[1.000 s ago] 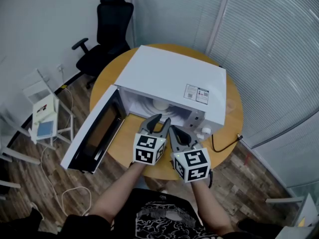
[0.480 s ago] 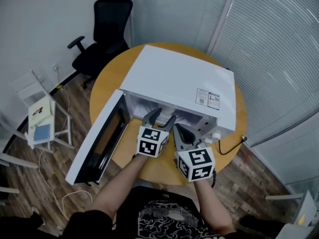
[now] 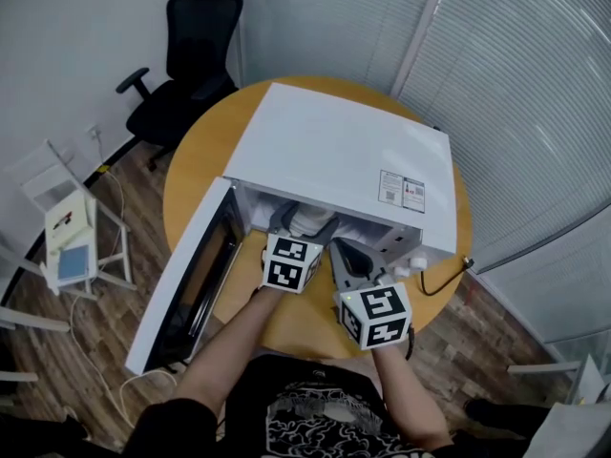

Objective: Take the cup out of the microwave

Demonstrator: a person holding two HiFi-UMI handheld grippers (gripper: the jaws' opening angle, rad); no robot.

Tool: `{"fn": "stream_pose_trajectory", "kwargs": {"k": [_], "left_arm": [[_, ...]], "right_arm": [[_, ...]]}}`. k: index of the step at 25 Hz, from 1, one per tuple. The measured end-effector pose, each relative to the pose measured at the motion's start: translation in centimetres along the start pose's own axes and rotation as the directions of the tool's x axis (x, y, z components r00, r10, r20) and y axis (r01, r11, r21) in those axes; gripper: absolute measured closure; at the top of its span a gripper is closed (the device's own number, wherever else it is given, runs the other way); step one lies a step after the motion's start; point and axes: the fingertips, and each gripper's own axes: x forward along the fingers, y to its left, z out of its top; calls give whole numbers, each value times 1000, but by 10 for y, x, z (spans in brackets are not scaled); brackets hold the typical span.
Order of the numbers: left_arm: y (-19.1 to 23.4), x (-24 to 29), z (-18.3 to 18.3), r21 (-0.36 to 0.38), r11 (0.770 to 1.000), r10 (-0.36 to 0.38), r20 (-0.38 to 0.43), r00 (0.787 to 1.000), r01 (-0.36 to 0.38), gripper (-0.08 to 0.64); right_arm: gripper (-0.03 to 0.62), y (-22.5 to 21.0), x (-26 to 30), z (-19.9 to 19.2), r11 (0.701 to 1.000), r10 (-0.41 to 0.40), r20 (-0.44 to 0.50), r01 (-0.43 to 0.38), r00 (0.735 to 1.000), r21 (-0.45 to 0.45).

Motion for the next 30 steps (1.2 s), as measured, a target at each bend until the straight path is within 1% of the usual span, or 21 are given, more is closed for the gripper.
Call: {"fn": "stream_pose_trajectory", "kwargs": {"k": [2,9,14,17,23,26,30], "left_arm": [[2,6,-1,4,1000,2,-8,1000,-2,171],[12,21,3,4,1000,24,-18,1000,-24,124],[12,31,7,24,999,22,-25,999,-21,94],[13,37,7,19,1000,24,-33,999,-24,70],[13,47,3,18,1000,21,-56,998,-20,66],[15,49,1,9,1000,26,-60,998,-26,67],[18,51,1,19,999,39,-67,997,-37,67]], "right_arm": [[577,-3,2,-2,1000,-6,-4,6,1000,2],[577,-11,5,-5,1000,-19,-11,19,1000,20],[577,-12,7,-8,1000,-18,-19,19,1000,24],[577,-15,7,-9,999,-21,-24,21,999,26],[577,-19,7,-11,999,-27,-30,28,999,26],[577,-22,6,-14,999,-31,-33,31,999,28],[577,-24,6,-15,999,-37,-37,38,999,34]]}}
